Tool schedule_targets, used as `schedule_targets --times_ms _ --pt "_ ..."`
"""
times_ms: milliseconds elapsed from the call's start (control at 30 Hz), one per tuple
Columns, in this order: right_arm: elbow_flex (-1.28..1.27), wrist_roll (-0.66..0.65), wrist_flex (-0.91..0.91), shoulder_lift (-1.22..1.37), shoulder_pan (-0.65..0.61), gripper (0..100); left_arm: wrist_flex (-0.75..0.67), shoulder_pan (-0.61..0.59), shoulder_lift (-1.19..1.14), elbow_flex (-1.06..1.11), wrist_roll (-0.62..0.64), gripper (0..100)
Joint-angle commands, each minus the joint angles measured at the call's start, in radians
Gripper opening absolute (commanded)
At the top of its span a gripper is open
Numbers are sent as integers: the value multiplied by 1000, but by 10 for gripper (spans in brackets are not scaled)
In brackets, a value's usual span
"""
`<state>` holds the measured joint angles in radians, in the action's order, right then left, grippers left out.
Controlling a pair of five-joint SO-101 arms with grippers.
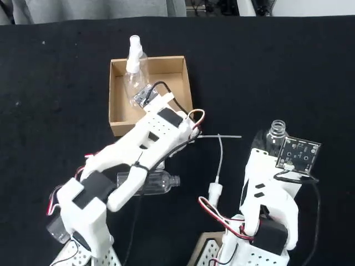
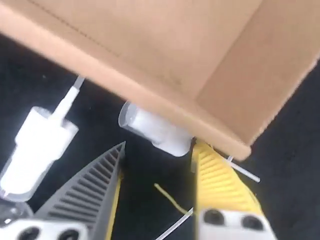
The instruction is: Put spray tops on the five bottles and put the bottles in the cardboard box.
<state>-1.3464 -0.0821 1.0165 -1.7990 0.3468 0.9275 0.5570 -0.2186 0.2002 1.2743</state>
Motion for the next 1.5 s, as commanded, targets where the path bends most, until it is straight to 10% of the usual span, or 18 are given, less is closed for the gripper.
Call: schedule_targets --times_ms 0,1467 --pt "10 0 -31 -94 23 93 -17 -7 -20 -88 9 191" --pt "8 -2 -31 -94 21 94 72 -61 -133 -140 3 191"
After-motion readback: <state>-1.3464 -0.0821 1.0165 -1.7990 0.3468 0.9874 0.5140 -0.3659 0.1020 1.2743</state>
